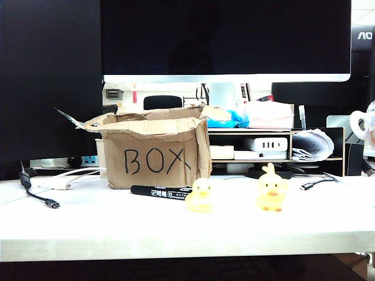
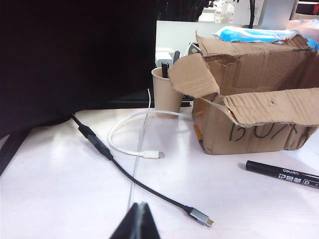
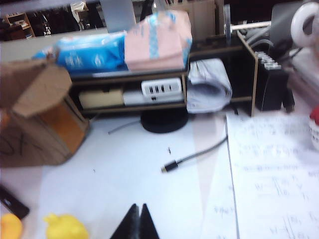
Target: Put the doll that is least similar in color compared to the others into the paper box.
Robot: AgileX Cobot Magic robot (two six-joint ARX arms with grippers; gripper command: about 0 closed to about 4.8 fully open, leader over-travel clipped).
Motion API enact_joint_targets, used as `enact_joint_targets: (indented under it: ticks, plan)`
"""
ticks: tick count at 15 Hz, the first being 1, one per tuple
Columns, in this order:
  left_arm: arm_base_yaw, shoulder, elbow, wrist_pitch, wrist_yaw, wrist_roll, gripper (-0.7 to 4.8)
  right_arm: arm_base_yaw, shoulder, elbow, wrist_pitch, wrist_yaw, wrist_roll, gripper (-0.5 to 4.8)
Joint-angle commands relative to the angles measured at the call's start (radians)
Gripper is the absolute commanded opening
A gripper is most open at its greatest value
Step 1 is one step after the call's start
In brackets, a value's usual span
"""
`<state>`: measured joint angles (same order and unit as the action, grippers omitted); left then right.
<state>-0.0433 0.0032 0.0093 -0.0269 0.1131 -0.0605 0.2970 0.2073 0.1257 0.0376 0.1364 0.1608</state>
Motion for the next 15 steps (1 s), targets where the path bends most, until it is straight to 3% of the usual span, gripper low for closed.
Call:
enact_joint_targets:
  ticks: [1, 6, 15]
  plan:
    - [0.001, 0.0, 0.001, 0.006, 0.003, 0.0, -0.05, -0.079, -0.116, -0.074, 0.027, -0.039, 0.008, -0.01]
    - [0.001, 0.0, 0.001, 0.006, 0.003, 0.0, -0.05, -0.277, -0.204, -0.117, -0.01, -0.163, 0.009, -0.01]
    - [0.001, 0.0, 0.001, 0.006, 0.003, 0.0, -0.05, -0.242, -0.204, -0.117, -0.011, -0.158, -0.007, -0.01]
